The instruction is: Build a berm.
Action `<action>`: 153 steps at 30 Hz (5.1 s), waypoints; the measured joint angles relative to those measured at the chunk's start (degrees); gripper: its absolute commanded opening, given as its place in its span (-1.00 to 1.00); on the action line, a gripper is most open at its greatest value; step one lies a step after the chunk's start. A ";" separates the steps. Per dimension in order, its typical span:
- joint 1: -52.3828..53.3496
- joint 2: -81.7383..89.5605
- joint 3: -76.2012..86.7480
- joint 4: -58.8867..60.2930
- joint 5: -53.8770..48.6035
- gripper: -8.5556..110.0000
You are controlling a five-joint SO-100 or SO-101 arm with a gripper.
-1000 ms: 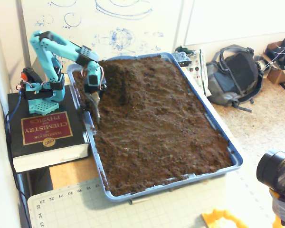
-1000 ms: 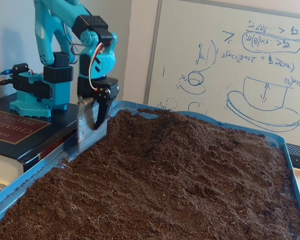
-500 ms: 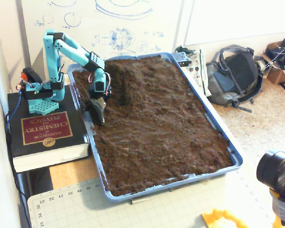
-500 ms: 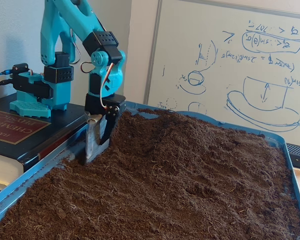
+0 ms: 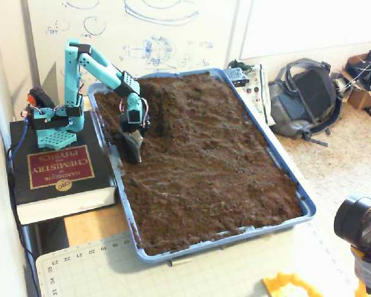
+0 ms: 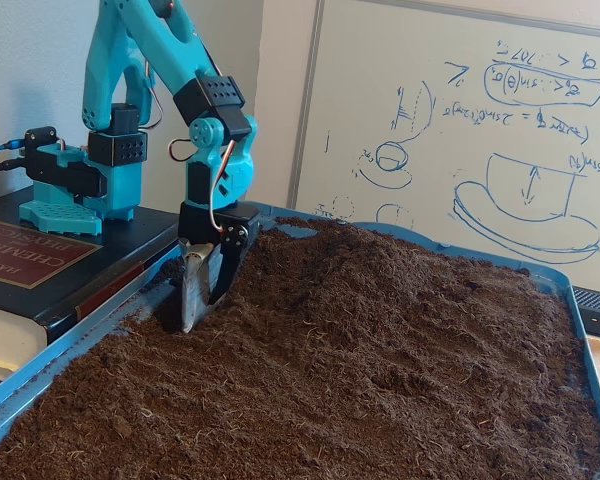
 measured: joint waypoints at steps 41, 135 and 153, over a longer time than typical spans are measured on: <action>-0.09 -8.70 -15.12 -1.23 8.79 -0.86; -5.54 -6.50 -33.75 -2.20 8.88 -0.86; -7.29 0.44 -41.48 -8.09 13.62 -0.85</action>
